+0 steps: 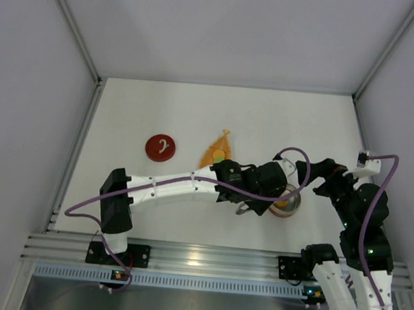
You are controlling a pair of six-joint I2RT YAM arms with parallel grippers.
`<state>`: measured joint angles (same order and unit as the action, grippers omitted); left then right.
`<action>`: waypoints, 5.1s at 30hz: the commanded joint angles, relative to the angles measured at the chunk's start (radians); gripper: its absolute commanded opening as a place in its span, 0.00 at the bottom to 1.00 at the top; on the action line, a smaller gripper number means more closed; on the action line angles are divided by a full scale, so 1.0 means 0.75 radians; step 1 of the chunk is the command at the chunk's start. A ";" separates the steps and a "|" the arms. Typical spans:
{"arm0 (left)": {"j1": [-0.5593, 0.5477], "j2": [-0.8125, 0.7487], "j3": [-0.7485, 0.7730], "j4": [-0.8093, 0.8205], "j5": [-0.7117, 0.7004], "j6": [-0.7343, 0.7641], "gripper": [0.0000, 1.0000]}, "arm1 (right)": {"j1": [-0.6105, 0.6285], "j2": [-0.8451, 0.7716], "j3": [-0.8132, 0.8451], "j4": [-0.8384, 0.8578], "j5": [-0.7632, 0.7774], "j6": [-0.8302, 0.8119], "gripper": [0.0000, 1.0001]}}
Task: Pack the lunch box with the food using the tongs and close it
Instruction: Place the fake food in the packing box, then pick up the fake food from the plate, then place the fake food in the packing box.
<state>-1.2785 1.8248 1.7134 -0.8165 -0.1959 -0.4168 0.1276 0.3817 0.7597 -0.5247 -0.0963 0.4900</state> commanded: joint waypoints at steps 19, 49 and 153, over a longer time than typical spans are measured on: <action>0.360 -0.506 -0.388 -0.012 -0.230 -0.087 0.52 | -0.021 0.019 0.038 0.016 -0.009 -0.009 0.99; 0.527 -0.398 -0.607 0.166 -0.070 -0.056 0.51 | -0.019 0.011 0.016 0.019 -0.011 -0.009 0.99; -0.056 -0.065 -0.043 -0.022 -0.136 -0.044 0.51 | -0.021 0.007 0.030 0.000 -0.002 -0.007 0.99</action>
<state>-1.3174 1.8225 1.6794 -0.8352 -0.2764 -0.4431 0.1276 0.3939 0.7597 -0.5240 -0.1028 0.4904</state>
